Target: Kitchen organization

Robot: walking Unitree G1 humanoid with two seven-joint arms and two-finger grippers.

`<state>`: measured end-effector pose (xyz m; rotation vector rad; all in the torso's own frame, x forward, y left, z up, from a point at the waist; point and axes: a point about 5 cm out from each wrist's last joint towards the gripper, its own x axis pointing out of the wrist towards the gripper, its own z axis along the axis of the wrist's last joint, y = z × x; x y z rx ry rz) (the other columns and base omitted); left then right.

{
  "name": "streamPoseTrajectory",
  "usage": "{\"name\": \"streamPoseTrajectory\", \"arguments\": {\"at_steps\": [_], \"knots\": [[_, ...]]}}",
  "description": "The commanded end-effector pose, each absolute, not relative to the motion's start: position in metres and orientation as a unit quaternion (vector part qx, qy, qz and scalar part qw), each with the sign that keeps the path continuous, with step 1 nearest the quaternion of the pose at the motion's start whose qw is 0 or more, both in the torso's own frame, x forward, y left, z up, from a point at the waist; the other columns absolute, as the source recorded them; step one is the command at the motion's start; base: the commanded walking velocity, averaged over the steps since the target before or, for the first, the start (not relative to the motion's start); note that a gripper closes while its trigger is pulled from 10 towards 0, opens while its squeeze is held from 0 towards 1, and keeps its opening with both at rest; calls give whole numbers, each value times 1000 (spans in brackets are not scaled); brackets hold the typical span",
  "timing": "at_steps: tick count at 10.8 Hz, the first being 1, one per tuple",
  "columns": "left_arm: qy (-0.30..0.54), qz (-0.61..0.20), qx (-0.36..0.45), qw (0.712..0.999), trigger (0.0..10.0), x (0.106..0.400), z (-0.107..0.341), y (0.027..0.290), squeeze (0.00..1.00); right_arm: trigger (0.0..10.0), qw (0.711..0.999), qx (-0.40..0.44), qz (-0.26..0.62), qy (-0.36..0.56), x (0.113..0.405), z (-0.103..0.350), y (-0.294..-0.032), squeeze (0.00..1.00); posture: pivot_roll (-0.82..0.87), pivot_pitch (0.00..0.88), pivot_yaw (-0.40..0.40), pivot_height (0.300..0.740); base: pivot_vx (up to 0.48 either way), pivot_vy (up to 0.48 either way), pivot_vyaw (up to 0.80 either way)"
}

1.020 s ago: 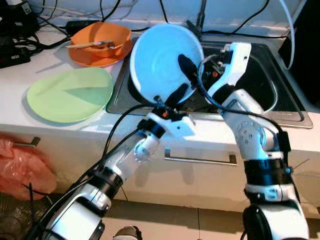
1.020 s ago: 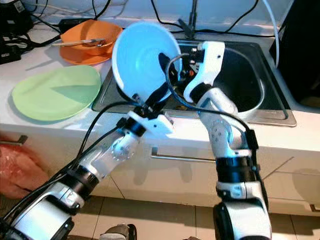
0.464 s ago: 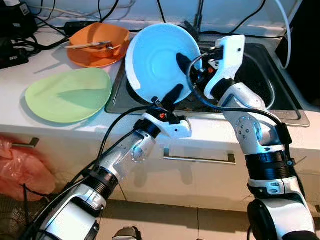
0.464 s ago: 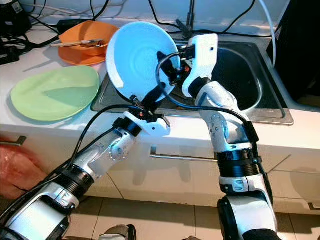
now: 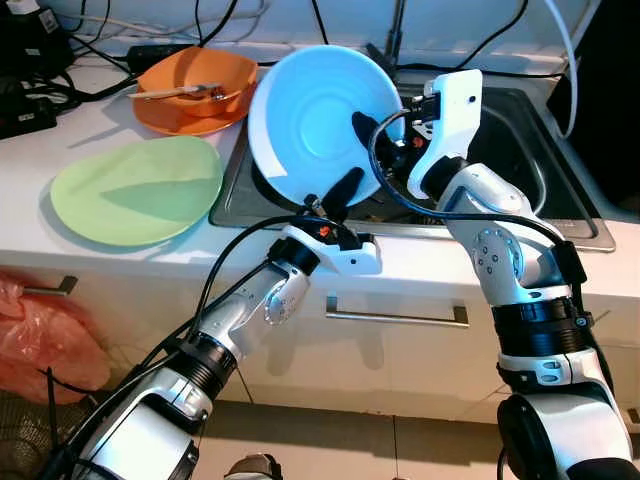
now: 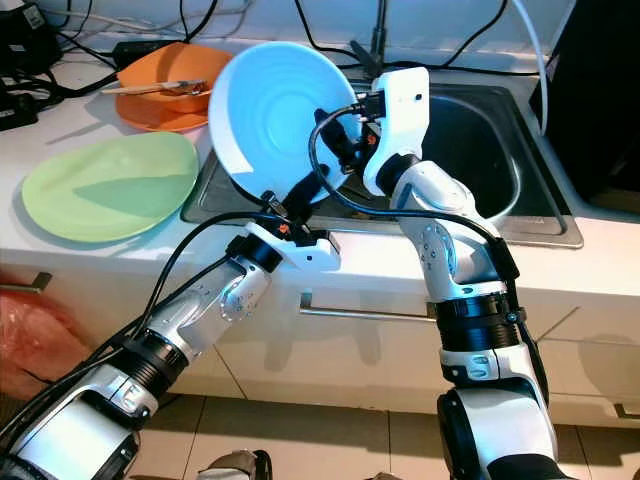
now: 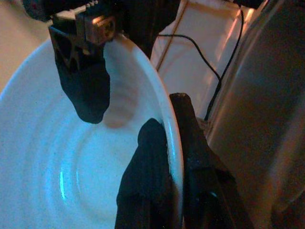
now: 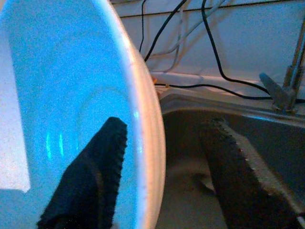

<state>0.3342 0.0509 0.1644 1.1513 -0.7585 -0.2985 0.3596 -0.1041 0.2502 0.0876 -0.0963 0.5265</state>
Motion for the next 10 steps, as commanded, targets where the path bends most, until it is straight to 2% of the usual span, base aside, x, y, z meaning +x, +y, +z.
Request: {"name": "streamPoseTrajectory", "arguments": {"at_steps": [1, 8, 9, 10], "knots": [[-403, -95, 501, 760, 4392, 332, 183, 53, 0, 0, 979, 41, 199, 3, 367, 230, -128, 0, 52, 93, -1, 740, 0, 0, 0], [-393, -76, 516, 758, 4510, 336, 182, 60, 0, 0, 979, 45, 196, 12, 366, 228, -128, 0, 51, 97, -1, 740, 0, 0, 0], [-393, -74, 516, 758, 4902, 337, 182, 60, 0, 0, 979, 45, 196, 12, 366, 228, -128, 0, 51, 98, -1, 740, 0, 0, 0], [-395, -75, 509, 761, 7216, 337, 184, 60, 0, 0, 980, 47, 195, 11, 365, 227, -128, 0, 52, 98, -2, 740, 0, 0, 0]]}}
